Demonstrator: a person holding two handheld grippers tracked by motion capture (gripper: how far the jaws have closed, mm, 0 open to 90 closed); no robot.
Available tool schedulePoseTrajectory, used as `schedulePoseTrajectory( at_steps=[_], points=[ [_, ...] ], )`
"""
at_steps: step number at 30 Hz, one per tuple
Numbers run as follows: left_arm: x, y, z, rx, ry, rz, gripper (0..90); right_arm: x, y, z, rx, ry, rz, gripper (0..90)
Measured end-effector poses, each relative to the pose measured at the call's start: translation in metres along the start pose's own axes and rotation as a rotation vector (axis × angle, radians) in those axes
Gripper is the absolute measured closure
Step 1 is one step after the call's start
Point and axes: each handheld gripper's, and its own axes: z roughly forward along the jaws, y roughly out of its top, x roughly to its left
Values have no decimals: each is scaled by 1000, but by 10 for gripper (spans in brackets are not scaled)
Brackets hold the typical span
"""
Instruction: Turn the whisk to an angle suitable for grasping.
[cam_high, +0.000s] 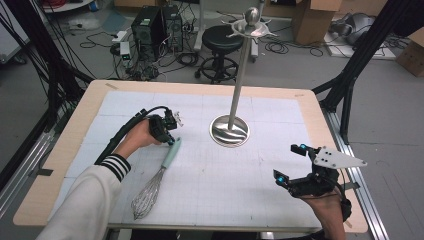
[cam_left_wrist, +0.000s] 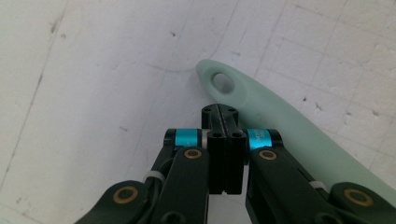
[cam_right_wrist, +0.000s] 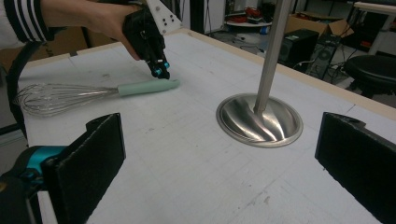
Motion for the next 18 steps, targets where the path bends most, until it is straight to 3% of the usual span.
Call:
schedulePoseTrajectory(
  at_steps=[5,18],
  points=[
    [-5,7,5,9,-14,26,900,0,0,-1,-3,0,0,7],
    [-12,14,6,6,-28,47,900,0,1,-3,-7,-2,1,7]
  ],
)
